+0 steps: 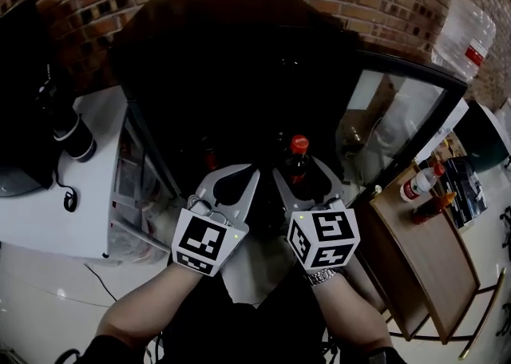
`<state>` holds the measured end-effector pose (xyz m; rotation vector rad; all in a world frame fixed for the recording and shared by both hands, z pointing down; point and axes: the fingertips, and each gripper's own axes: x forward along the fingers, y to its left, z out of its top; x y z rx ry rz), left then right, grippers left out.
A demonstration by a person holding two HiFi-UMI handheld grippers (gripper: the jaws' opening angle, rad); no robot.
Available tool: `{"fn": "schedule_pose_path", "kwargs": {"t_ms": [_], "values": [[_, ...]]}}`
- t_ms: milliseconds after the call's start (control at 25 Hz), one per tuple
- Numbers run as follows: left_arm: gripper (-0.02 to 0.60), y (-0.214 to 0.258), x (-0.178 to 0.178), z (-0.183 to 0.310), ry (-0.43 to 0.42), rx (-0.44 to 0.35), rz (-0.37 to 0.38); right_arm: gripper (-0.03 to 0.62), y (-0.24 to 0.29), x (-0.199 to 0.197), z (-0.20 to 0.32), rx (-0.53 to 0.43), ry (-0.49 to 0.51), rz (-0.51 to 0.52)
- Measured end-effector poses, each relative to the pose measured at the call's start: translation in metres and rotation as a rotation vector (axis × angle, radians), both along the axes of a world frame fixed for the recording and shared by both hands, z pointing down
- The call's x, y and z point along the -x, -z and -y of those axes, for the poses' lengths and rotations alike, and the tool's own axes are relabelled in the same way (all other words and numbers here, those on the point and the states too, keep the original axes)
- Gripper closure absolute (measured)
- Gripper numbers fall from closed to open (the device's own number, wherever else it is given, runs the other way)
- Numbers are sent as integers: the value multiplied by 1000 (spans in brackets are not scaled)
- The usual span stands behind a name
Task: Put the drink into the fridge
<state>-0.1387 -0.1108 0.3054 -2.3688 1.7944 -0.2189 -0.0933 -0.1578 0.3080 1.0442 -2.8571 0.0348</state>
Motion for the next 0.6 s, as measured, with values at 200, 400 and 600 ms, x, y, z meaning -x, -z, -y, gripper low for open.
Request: {"fn": "schedule_pose_path", "kwargs": {"t_ms": [200, 400, 600], "values": [[577, 1, 44, -8, 92, 8, -22, 315, -6, 54, -3, 9, 94, 0], [577, -12, 86, -8, 157, 30, 3, 315, -15, 105, 0, 13, 180, -5], [577, -14, 114, -7, 217, 29, -13, 315, -25, 147, 10, 18, 242, -11]]}}
